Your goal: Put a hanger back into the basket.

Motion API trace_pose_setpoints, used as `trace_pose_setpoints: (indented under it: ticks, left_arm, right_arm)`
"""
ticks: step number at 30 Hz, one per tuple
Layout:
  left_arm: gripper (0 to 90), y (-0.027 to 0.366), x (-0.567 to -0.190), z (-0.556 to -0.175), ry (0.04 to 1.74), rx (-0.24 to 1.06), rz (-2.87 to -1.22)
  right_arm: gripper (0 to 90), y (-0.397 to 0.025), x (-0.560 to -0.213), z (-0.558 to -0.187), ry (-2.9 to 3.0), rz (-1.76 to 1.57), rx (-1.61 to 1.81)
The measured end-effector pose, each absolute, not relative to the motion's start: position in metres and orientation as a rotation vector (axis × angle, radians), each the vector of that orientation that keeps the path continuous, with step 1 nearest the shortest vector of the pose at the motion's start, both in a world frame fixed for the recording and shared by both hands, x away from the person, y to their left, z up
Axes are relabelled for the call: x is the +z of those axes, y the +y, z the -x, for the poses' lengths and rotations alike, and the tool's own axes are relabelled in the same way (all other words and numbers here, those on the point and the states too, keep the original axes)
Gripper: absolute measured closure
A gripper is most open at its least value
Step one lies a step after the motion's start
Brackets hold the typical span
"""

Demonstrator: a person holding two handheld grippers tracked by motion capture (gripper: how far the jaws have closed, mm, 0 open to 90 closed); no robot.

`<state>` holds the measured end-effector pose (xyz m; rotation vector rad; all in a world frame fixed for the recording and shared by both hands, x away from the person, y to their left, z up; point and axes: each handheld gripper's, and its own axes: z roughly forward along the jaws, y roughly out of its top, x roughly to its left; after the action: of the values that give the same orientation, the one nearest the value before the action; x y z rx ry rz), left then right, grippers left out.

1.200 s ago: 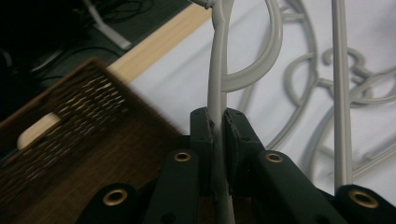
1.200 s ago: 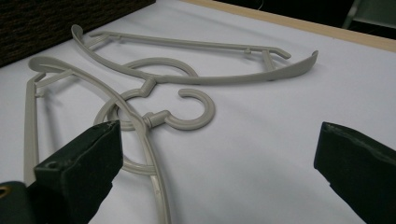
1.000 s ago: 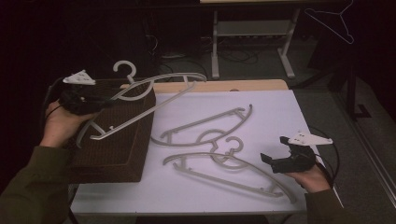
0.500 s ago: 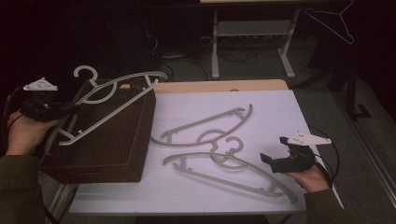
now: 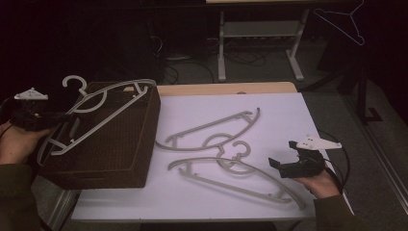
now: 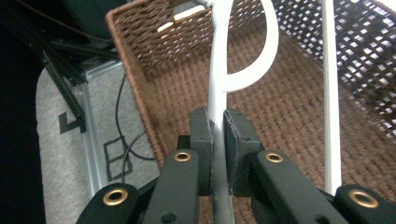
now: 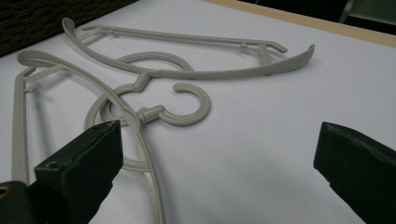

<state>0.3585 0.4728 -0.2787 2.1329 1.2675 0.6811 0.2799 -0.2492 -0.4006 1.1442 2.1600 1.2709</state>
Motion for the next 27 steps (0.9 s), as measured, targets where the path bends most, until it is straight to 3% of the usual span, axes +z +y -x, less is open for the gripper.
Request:
trace_pose_setpoints:
  ticks: [10,27]
  left_arm:
    - [82.7,0.481,-0.287,-0.36,1.3,0.685,-2.127]
    - [82.4,0.458,-0.319,-0.378,1.348,0.699,-2.227]
  right_arm:
    - [1.2,-0.248,-0.4,-0.28,2.16,-1.154,1.271]
    - [1.2,-0.248,-0.4,-0.28,2.164,-1.152,1.273]
